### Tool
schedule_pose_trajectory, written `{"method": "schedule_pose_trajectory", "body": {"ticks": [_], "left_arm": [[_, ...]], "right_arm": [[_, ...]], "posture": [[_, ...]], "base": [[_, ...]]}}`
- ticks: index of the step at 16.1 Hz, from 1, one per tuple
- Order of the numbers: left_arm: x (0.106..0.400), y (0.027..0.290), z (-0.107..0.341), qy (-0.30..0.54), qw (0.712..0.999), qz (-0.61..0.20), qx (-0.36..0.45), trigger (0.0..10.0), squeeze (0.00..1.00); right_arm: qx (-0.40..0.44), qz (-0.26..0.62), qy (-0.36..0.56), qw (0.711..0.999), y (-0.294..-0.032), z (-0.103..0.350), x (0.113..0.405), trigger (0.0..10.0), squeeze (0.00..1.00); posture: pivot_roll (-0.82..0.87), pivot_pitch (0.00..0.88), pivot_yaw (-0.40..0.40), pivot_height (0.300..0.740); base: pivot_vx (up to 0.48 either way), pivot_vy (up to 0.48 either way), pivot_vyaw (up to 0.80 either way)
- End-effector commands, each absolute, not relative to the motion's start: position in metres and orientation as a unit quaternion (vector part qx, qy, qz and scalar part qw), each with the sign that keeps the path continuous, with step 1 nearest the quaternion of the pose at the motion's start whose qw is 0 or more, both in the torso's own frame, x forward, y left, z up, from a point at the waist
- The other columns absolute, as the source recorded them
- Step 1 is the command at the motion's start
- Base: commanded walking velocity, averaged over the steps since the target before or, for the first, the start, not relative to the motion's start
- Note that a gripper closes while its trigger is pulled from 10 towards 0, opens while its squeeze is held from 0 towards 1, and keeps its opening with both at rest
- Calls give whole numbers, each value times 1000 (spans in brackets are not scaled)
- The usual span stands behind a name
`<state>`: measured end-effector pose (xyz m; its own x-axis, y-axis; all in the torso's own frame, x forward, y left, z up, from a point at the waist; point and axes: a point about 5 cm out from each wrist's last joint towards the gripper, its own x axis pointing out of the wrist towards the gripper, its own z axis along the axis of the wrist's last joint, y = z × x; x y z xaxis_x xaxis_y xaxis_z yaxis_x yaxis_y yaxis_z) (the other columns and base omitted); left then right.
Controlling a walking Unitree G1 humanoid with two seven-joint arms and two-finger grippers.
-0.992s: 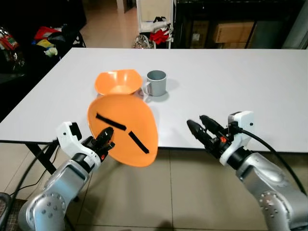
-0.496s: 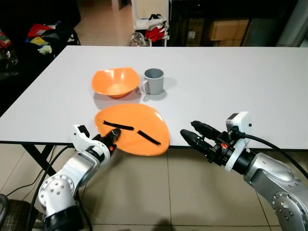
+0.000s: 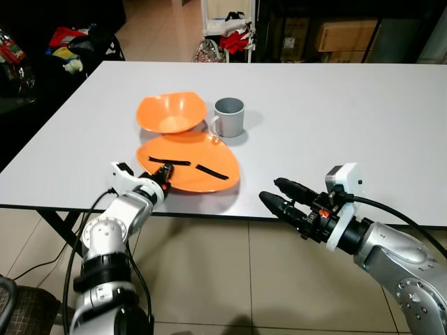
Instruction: Setting the table
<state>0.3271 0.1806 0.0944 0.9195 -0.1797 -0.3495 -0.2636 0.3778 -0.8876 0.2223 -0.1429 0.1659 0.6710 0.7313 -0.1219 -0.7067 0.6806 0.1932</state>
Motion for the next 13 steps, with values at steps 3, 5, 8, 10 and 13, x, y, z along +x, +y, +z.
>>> {"method": "schedule_pose_trajectory", "body": {"ticks": [3,5,8,10,13], "left_arm": [[327,189,72,233,826,67,-508,10000,0],[328,189,65,245,839,65,-482,10000,0],[326,191,55,269,855,52,-441,10000,1000],[326,197,54,266,864,55,-425,10000,1000],[321,217,54,256,891,62,-370,10000,1000]], "right_arm": [[57,396,93,912,-142,168,218,10000,0],[57,397,96,911,-141,167,217,10000,0],[44,407,105,906,-139,164,215,10000,0],[36,408,100,907,-139,165,216,10000,0],[34,408,91,908,-139,167,216,10000,0]], "posture": [[-48,0,79,740],[-49,0,79,740],[-41,0,73,740],[-40,0,74,740],[-37,0,80,740]], "base": [[0,0,0],[0,0,0],[0,0,0],[0,0,0],[0,0,0]]}}
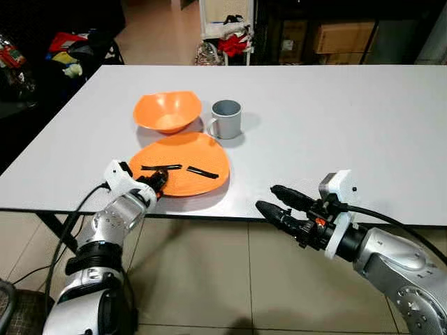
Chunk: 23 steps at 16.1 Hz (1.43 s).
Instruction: Setting the table
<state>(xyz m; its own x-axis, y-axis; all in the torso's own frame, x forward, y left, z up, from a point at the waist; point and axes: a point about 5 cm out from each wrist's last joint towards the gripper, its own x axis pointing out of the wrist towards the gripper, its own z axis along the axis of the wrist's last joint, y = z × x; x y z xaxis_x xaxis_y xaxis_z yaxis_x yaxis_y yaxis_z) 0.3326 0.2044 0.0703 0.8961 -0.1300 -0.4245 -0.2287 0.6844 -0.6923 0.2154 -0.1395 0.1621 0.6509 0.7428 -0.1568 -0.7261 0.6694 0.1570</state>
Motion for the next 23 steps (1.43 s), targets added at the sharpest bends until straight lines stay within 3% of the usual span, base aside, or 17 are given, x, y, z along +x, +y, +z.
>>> {"method": "schedule_pose_trajectory", "body": {"ticks": [1,2,3,9,13,14,16,17,20,23], "left_arm": [[315,223,51,259,897,64,-352,10000,1000],[312,226,49,263,897,65,-348,10000,1000],[306,230,46,259,902,64,-340,10000,0],[273,239,51,237,918,25,-316,10000,0],[251,252,65,165,935,45,-310,10000,0],[246,255,73,140,948,50,-283,10000,0],[239,256,117,51,993,63,-91,10000,0],[238,249,130,28,996,59,-52,10000,0],[236,220,154,-26,999,17,-8,10000,0],[237,206,153,-38,998,7,46,10000,0]], "right_arm": [[36,407,90,908,-139,167,216,10000,0],[37,407,89,908,-139,166,216,10000,0],[38,406,89,909,-140,165,216,10000,0],[39,396,79,914,-143,165,217,10000,0],[47,383,74,919,-148,163,215,10000,0],[46,377,74,922,-147,162,214,10000,0],[35,317,62,946,-146,159,223,10000,0],[15,259,42,965,-148,157,234,10000,0],[-20,155,16,988,-149,152,254,10000,0],[-23,174,0,984,-135,151,254,10000,0]], "posture": [[-33,0,87,740],[-33,0,87,740],[-29,0,89,740],[-15,0,89,740],[1,0,77,740],[2,0,74,740],[17,0,59,740],[19,0,57,740],[45,0,27,740],[58,0,16,740]], "base": [[0,0,0],[0,0,0],[0,0,0],[0,0,0],[0,0,0],[0,0,0],[0,0,0],[0,0,0],[0,0,0],[84,0,171]]}}
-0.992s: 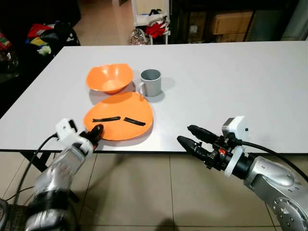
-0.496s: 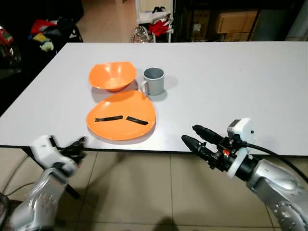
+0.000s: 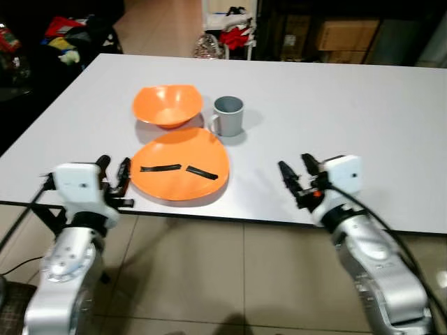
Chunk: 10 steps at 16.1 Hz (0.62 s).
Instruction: Setting the table
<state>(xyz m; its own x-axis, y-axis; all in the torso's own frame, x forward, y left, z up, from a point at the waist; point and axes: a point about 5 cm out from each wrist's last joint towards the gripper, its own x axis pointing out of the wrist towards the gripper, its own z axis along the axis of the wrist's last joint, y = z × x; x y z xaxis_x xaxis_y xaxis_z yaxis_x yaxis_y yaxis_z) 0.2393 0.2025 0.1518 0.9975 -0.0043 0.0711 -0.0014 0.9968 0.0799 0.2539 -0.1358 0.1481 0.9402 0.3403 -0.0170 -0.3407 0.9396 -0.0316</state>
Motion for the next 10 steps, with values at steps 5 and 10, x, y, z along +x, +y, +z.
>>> {"method": "schedule_pose_trajectory", "body": {"ticks": [5,10], "left_arm": [[242,199,153,-33,997,-7,74,10000,0],[245,198,151,-24,996,-12,81,10000,0]], "right_arm": [[-31,208,-26,977,-122,155,261,10000,0],[-18,216,-31,976,-119,157,270,10000,0]], "posture": [[57,0,20,740],[67,0,10,740]], "base": [[304,0,800],[346,0,795]]}}
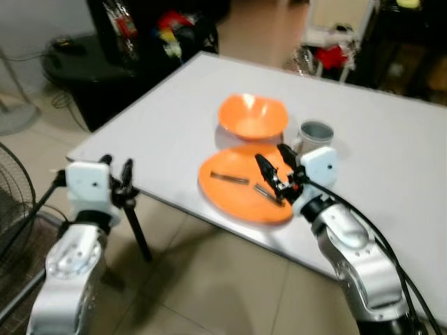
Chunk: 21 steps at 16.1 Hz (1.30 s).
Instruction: Setting the table
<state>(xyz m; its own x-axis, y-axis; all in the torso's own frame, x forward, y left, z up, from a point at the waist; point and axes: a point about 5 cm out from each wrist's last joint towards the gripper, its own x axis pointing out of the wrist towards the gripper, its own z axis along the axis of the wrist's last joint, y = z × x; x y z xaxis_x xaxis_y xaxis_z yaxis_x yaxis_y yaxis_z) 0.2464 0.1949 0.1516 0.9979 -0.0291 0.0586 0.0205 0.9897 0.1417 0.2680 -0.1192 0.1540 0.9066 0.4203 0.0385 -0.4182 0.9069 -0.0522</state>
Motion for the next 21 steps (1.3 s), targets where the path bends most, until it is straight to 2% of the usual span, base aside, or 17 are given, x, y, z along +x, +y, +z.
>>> {"method": "schedule_pose_trajectory", "body": {"ticks": [1,7,8,9,11,14,19,20,21], "left_arm": [[246,197,150,-22,996,-14,79,10000,0],[250,193,152,-22,996,-35,82,10000,0],[252,191,154,-23,996,-50,74,10000,0],[252,189,155,-17,995,-69,75,10000,0],[252,177,155,-2,982,-152,116,10000,0],[253,167,159,28,960,-247,130,10000,0],[246,156,162,70,917,-365,146,10000,0],[243,153,162,76,910,-381,144,10000,0],[242,152,162,81,907,-389,144,10000,0]], "right_arm": [[-6,219,-31,975,-119,158,273,10000,0],[-71,255,-3,964,-124,162,290,10000,0],[-93,261,19,961,-129,161,301,10000,694],[-107,267,31,957,-131,161,305,10000,1000],[-194,304,79,929,-141,161,323,10000,1000],[-275,337,121,892,-155,166,339,10000,1000],[-410,313,181,837,-169,165,371,10000,1000],[-426,312,200,825,-171,160,373,10000,8],[-426,312,212,822,-171,157,375,10000,0]], "posture": [[67,0,10,740],[64,0,10,740],[58,0,17,740],[57,0,17,740],[58,0,14,740],[65,0,11,740],[65,0,17,740],[68,0,14,740],[68,0,13,740]], "base": [[349,0,0],[345,0,0],[240,0,0],[0,0,0],[0,0,0],[0,0,0],[0,0,0],[0,0,0],[0,0,0]]}}
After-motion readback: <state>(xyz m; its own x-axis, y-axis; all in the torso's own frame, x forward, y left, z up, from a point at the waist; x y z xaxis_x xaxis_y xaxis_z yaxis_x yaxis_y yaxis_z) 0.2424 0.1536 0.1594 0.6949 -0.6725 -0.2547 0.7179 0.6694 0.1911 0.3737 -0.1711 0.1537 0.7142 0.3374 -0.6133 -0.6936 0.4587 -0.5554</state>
